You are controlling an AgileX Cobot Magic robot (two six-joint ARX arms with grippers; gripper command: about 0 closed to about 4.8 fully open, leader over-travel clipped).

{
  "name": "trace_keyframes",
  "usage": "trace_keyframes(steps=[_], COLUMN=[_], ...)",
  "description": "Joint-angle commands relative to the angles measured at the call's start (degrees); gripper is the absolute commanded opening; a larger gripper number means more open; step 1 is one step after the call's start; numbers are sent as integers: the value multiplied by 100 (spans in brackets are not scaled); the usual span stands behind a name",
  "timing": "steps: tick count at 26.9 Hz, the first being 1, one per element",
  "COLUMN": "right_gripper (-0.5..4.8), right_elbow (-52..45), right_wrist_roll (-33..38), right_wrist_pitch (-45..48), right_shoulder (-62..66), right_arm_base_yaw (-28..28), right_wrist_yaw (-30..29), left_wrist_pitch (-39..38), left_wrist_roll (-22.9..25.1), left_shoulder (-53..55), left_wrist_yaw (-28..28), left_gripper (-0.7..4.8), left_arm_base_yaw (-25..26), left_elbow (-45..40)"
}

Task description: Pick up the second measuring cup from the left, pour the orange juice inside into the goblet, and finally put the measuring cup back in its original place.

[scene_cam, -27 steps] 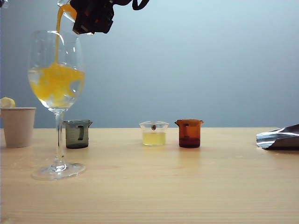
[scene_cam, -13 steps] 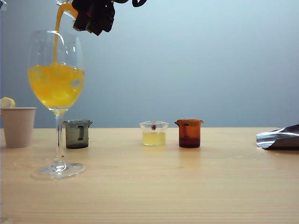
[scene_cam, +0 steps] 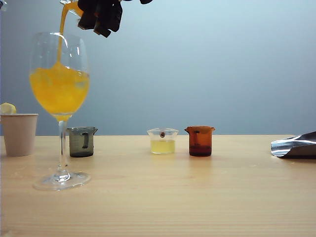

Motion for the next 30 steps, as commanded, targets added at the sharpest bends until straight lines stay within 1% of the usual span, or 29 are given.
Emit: trace_keyframes(steps=[1,6,10,14,22,25,30], right_gripper=[133,134,134,133,134,134,134], right_elbow=[57,57,57,59,57,57,57], right_wrist_roll=[-208,-592,-758,-1029,-1478,-1515,-1882], right_wrist_pitch=[229,269,284,616,719,828,953], right_shoulder=[-35,-35,-28,103,125,125,125], right_arm_base_yaw=[-2,-4,-7,-15,-15,-15,-15], right_wrist_yaw=[-13,-13,-33,-31,-33,-33,-33], left_wrist_pitch=[55,57,57,57,57,57,63], left_wrist_roll=[-13,-13,-13,-11,2,4,7], left_shoulder=[0,0,0,0,0,0,0], left_wrist_yaw=[-24,-22,-22,-22,-22,-22,-22], left_gripper=[-6,-6,-6,-6,-6,-6,-6], left_arm_base_yaw=[7,7,7,7,7,7,7], left_elbow=[28,28,28,28,28,28,28])
